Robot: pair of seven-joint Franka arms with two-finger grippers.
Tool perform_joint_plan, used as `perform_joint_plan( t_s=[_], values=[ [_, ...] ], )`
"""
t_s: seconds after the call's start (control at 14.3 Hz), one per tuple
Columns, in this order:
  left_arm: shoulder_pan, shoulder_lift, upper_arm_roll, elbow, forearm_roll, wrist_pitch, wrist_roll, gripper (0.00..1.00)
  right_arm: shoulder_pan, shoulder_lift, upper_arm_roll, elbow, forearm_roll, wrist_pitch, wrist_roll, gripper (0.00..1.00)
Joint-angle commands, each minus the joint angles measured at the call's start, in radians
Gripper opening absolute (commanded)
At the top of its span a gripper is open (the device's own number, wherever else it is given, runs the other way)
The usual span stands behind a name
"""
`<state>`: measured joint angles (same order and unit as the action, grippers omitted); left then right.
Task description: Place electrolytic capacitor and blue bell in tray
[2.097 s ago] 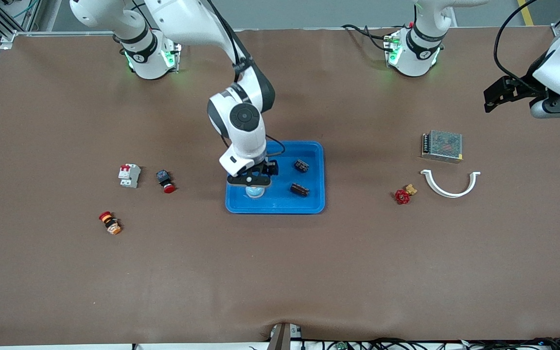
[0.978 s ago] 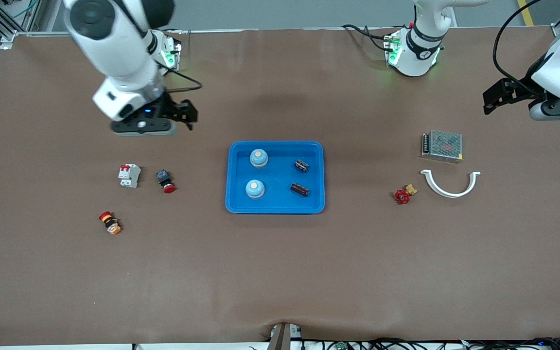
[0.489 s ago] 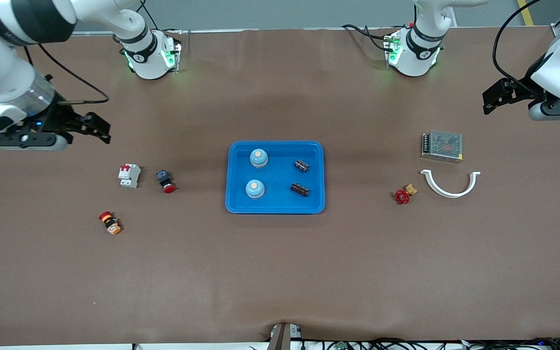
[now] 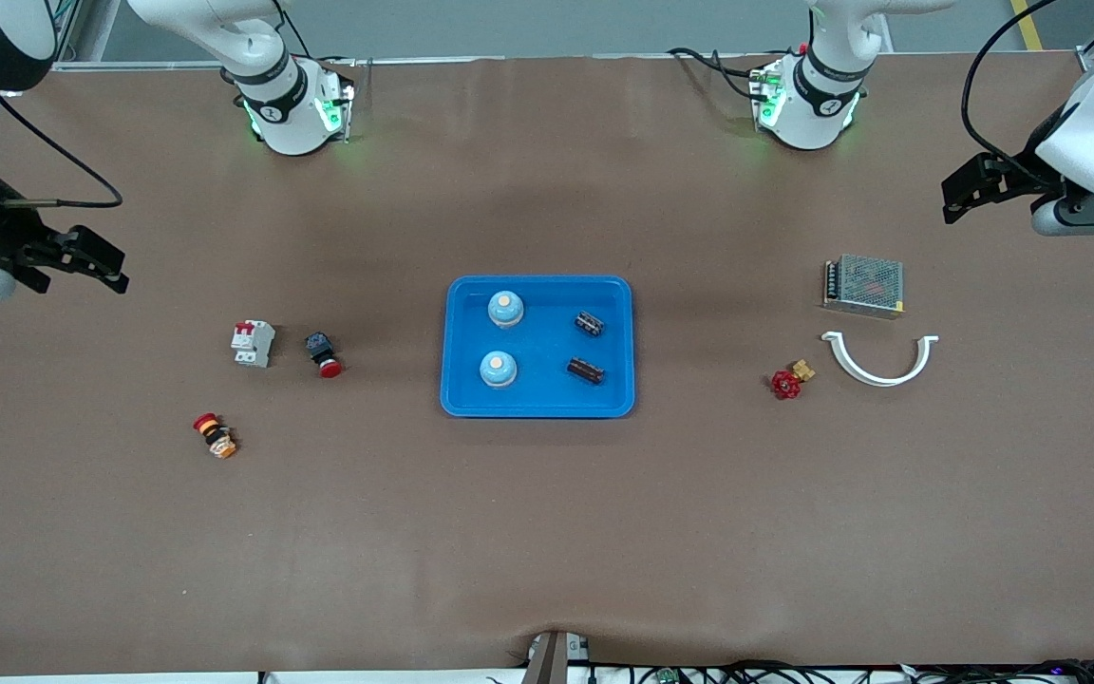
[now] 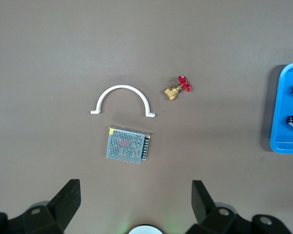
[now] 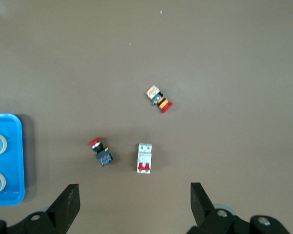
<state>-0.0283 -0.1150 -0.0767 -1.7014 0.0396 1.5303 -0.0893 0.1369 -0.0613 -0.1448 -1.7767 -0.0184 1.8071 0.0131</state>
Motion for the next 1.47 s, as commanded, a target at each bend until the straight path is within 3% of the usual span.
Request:
perform_joint_plan(
  t_s=[0.0, 0.14, 0.35, 0.56, 0.84, 1.4],
  values=[
    [-0.007, 0.001, 0.0, 0.003, 0.006, 0.005, -0.01, 1.0, -0.062, 0.098, 0.054, 0.149, 0.0, -0.061, -0.01, 1.0],
    [-0.007, 0.001, 0.0, 0.003, 0.006, 0.005, -0.01, 1.0, -0.088, 0.11, 0.066, 0.178, 0.002, -0.081, -0.01, 1.0],
    [-0.008, 0.001, -0.002, 0.003, 0.006, 0.005, -0.01, 1.0, -0.222, 0.104, 0.22, 0.175, 0.0, -0.122, -0.008, 1.0],
    [-0.009, 0.001, -0.002, 0.003, 0.006, 0.005, -0.01, 1.0, -0.211, 0.081, 0.214, 0.169, 0.0, -0.159, 0.004, 1.0],
    [-0.009, 0.001, -0.002, 0.005, 0.006, 0.005, -0.01, 1.0, -0.12, 0.046, 0.116, 0.132, 0.003, -0.146, 0.005, 1.0],
    [0.001, 0.008, 0.002, 0.034, 0.005, 0.002, 0.009, 1.0, -0.132, 0.063, 0.116, 0.206, 0.003, -0.158, -0.007, 1.0]
  ],
)
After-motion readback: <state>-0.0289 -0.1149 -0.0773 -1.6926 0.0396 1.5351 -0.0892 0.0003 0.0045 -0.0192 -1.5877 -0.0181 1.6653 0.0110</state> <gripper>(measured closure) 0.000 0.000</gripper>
